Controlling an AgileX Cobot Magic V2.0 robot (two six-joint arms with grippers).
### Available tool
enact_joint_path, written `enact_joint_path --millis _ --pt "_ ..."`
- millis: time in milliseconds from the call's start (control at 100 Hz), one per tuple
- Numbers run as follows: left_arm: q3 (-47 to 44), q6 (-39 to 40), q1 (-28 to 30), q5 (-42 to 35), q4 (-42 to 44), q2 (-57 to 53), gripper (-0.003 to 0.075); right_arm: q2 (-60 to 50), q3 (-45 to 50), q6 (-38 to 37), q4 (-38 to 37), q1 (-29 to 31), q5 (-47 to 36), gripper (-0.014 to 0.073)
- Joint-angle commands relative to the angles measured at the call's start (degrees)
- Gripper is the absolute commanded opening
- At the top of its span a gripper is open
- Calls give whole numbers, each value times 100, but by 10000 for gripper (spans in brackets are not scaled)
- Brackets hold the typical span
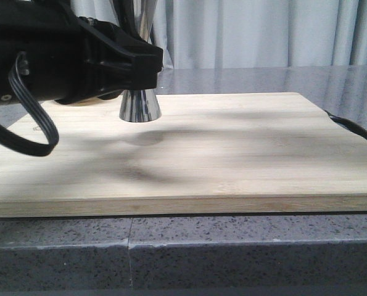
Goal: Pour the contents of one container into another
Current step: 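Carry the beaker above the jigger held by the left gripper, then tilt the beaker with the right gripper, pouring liquid into the jigger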
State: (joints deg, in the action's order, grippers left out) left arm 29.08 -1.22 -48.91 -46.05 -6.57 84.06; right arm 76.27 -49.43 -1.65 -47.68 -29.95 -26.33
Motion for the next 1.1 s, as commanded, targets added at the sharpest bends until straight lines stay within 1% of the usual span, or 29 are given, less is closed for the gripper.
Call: enact_joint_path --millis 0,90,250,460,680,870,1090 --pt "175 44 -30 -472 16 -216 -19 -221 -208 93 -13 0 -442 246" --pt "175 44 -30 -448 16 -216 -19 -221 -208 106 -13 0 -487 246" --pt "175 44 -30 -424 16 -216 -19 -221 -232 501 -13 0 -656 246" --pt "175 44 -30 -424 16 -216 -19 -221 -457 542 -22 0 -645 246" --pt "175 44 -30 -424 16 -216 -19 -221 -484 553 -397 0 -462 246" --pt "175 44 -30 -424 73 -216 -19 -221 -484 553 -527 0 -373 246" --pt "175 261 -30 -424 268 -216 -19 -221 -484 798 -562 0 -305 246"
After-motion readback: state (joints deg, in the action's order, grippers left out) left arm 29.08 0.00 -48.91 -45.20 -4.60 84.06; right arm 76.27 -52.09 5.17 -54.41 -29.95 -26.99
